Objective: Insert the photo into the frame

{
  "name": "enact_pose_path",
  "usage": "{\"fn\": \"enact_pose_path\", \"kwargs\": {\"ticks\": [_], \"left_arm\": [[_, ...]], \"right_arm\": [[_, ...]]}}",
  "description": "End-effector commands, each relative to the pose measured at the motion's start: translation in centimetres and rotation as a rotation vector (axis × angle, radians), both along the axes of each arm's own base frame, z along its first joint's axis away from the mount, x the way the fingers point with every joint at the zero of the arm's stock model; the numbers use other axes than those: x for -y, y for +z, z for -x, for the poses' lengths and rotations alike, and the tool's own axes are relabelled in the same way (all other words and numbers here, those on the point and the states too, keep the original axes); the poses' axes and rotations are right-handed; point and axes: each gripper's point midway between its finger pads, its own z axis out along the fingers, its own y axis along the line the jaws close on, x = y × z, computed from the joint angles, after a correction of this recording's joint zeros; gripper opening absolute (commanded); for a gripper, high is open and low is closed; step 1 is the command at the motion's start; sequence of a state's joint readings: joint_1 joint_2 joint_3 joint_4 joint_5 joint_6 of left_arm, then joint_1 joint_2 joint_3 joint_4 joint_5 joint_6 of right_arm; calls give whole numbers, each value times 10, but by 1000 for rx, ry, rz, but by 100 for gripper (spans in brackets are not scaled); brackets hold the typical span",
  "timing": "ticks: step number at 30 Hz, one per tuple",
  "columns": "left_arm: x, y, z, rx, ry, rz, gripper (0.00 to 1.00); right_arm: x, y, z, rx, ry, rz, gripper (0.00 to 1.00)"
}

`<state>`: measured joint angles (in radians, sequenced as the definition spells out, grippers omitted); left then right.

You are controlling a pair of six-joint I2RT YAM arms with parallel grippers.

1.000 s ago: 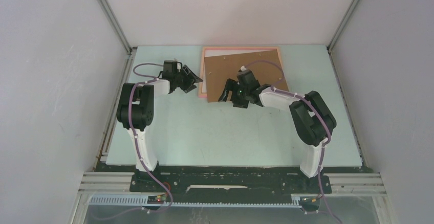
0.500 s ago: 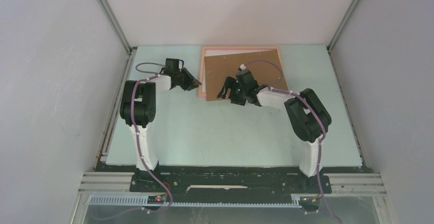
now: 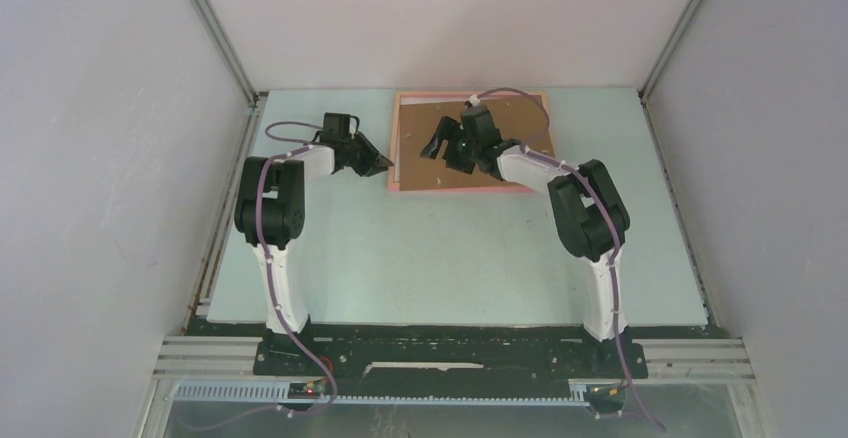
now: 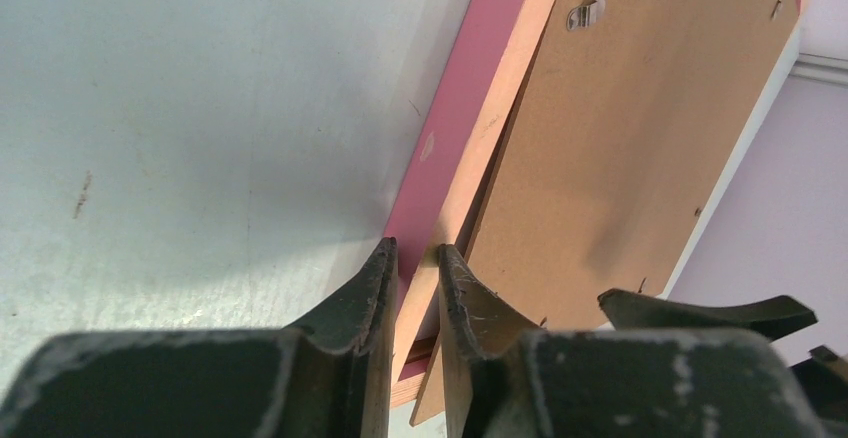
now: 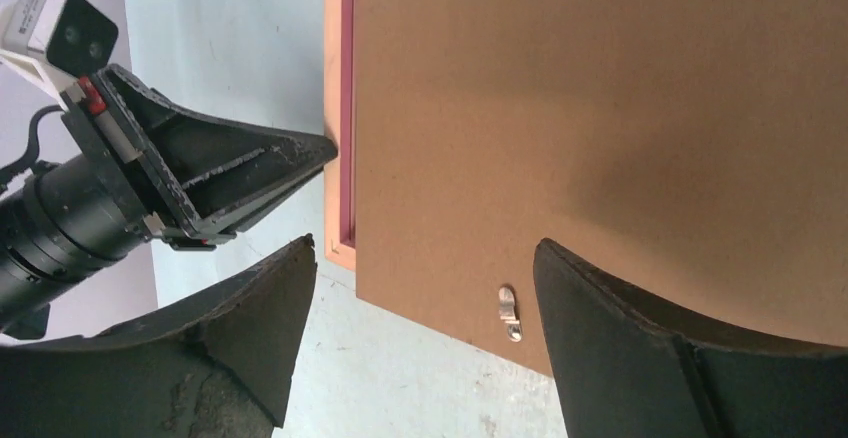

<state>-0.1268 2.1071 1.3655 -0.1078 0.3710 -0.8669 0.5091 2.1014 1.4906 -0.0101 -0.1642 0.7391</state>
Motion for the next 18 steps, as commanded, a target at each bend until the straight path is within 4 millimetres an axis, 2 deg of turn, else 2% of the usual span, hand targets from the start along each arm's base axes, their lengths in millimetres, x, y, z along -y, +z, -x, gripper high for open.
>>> {"fn": "enact_pose_path", "kwargs": {"ticks": [1,3,6,8,12,14,16,18], "left_arm": [[-9,-15,0,-40,21,-51,21],[-9,-14,0,-39,18,-47,21],[-9,-13,0,-36,18,-47,20],[-9,-13,0,-34,17,-45,20],[-9,-12,0,-32,17,-45,20],[-8,-12,0,-31,18,-46,20],[-9,-13,0,-32,17,-46,20],[-9,-11,0,-29,17,-47,20]], "right_arm": [[1,19,-8,35,39,29,88],[19,26,-1,53,4,77,91],[50,26,19,18,-22,98,95],[73,20,32,-32,-29,134,95],[135,9,52,-97,-52,216,95],[153,3,61,-135,-27,227,95],[156,-2,66,-169,-10,222,95],[138,-5,72,-173,27,195,94]]}}
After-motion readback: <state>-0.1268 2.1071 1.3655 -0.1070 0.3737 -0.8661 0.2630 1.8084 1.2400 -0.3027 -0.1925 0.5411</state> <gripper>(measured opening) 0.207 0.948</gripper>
